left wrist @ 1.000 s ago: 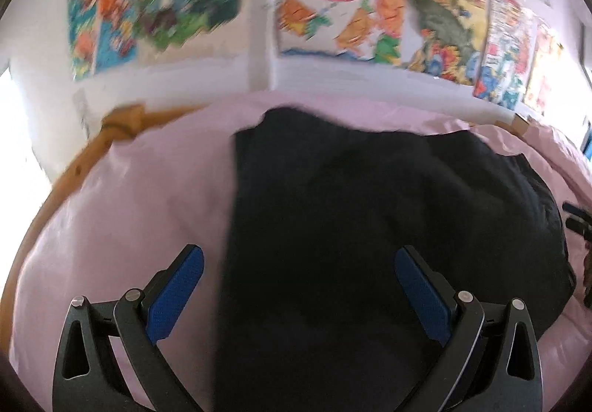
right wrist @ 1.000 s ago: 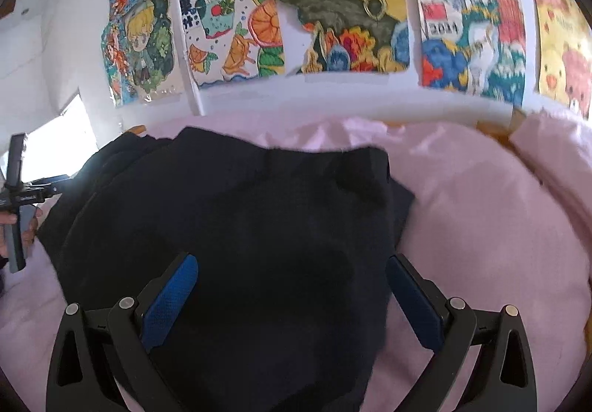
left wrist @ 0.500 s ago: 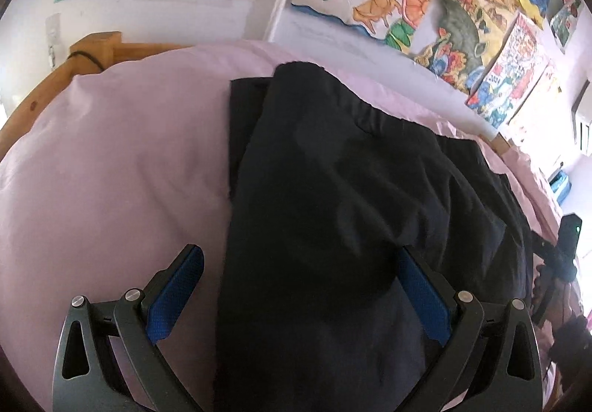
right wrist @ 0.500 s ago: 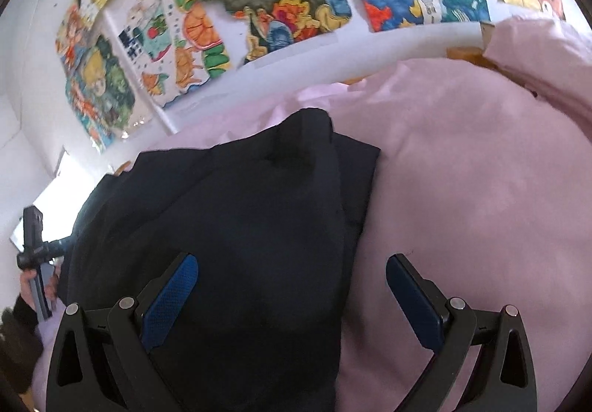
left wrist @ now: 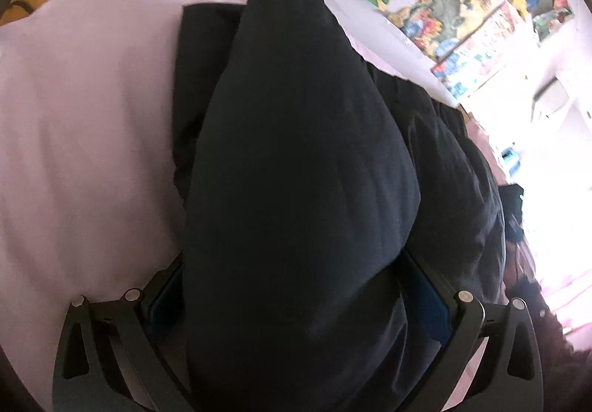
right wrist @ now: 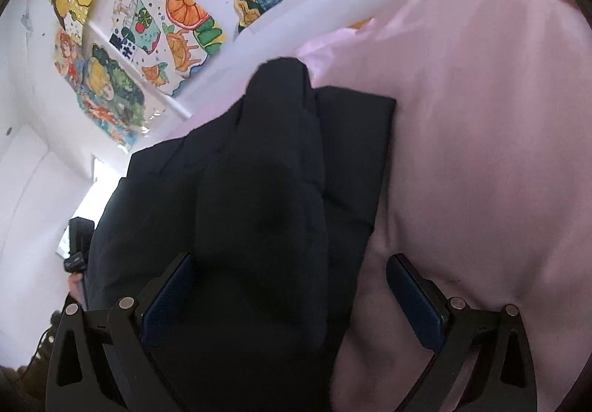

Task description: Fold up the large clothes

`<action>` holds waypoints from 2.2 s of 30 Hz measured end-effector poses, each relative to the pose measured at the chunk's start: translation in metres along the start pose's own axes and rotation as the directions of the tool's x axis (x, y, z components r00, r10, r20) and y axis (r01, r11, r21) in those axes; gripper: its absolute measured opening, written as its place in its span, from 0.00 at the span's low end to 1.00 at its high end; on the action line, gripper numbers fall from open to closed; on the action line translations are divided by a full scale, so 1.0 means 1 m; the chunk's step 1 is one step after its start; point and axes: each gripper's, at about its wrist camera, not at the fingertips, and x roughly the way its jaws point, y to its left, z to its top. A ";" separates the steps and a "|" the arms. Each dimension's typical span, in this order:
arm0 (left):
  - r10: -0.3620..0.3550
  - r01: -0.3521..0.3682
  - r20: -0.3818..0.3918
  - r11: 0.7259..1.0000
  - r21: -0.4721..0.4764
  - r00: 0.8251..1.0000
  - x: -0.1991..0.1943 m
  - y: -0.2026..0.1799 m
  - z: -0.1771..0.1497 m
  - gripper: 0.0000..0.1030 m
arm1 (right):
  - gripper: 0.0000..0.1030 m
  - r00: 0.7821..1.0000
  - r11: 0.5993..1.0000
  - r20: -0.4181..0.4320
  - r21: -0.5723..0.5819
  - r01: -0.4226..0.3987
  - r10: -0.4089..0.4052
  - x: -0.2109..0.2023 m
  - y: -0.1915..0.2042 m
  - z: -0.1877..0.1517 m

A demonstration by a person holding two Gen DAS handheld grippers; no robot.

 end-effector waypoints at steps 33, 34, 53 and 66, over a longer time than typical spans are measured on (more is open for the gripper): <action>0.130 -0.125 0.088 0.990 -0.063 0.988 -0.065 -0.028 -0.043 0.33 | 0.36 0.996 0.997 0.047 -0.031 -0.075 0.076 -0.011 0.038 -0.010; 0.143 -0.138 0.099 0.989 -0.062 0.985 -0.071 -0.033 -0.046 0.29 | 0.33 0.996 0.997 0.051 -0.039 -0.069 0.071 -0.015 0.044 -0.009; 0.156 -0.143 0.105 0.983 -0.119 0.982 -0.144 -0.113 -0.100 0.22 | 0.29 0.997 0.998 0.067 -0.047 -0.031 0.034 -0.109 0.126 -0.051; 0.188 -0.186 0.001 0.972 -0.144 0.982 -0.133 -0.128 -0.116 0.22 | 0.29 0.996 0.996 -0.009 -0.030 0.087 -0.087 -0.115 0.162 -0.097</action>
